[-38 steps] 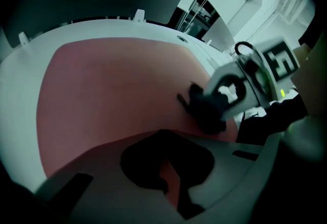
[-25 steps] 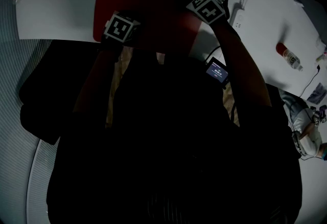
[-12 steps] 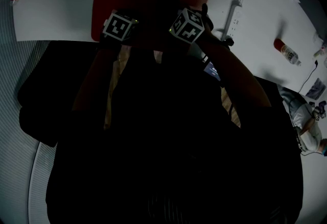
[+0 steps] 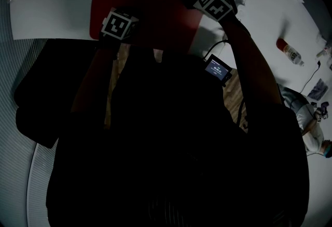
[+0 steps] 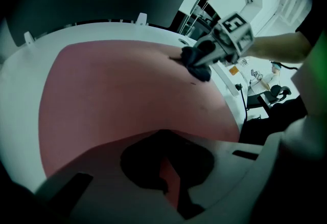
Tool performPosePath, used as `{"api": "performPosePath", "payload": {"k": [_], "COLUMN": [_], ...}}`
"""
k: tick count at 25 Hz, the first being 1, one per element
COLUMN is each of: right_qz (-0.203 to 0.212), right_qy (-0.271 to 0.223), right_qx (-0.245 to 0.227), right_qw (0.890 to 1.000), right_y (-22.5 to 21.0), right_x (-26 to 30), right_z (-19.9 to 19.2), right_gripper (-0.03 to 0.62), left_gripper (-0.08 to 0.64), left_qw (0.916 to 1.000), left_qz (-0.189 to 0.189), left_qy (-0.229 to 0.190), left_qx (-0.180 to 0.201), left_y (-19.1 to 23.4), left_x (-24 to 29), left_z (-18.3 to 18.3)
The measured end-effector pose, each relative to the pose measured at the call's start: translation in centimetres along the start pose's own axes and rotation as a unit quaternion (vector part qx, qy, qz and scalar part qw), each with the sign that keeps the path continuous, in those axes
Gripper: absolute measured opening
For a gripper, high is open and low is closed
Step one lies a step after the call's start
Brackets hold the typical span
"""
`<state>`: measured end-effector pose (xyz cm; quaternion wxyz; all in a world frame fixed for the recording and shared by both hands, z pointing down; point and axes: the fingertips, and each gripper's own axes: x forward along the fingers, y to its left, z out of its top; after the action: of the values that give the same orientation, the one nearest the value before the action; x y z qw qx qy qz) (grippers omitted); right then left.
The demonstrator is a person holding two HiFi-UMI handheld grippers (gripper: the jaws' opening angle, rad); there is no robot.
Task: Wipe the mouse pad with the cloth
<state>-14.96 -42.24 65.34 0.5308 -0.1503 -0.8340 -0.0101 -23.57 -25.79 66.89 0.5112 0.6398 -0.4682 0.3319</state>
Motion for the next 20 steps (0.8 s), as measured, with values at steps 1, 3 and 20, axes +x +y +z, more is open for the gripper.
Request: {"api": "performPosePath", "payload": {"k": [1,3,20], "right_qz": [-0.014,-0.037,0.107], "right_qy": [0.004,0.013,-0.024], "right_qx": [0.028,0.063,-0.070], "right_qw": [1.000,0.997,0.992], "right_y": [-1.7,-2.7,14.0], "right_x": [-0.5,-0.9,3.9], "right_z": [-0.2,-0.2,3.2], "right_gripper": [0.112,0.107,0.095], "left_gripper": [0.000,0.000,0.000], "left_qw": [1.0000,1.0000,0.9999], "left_qz": [-0.001,-0.005,-0.004], "left_qy": [0.000,-0.001,-0.012], "left_qx": [-0.001,-0.003,-0.006], "left_y": [0.0,-0.1,0.1], "left_x": [0.0,0.0,-0.2], "left_z": [0.1,0.1,0.1]}}
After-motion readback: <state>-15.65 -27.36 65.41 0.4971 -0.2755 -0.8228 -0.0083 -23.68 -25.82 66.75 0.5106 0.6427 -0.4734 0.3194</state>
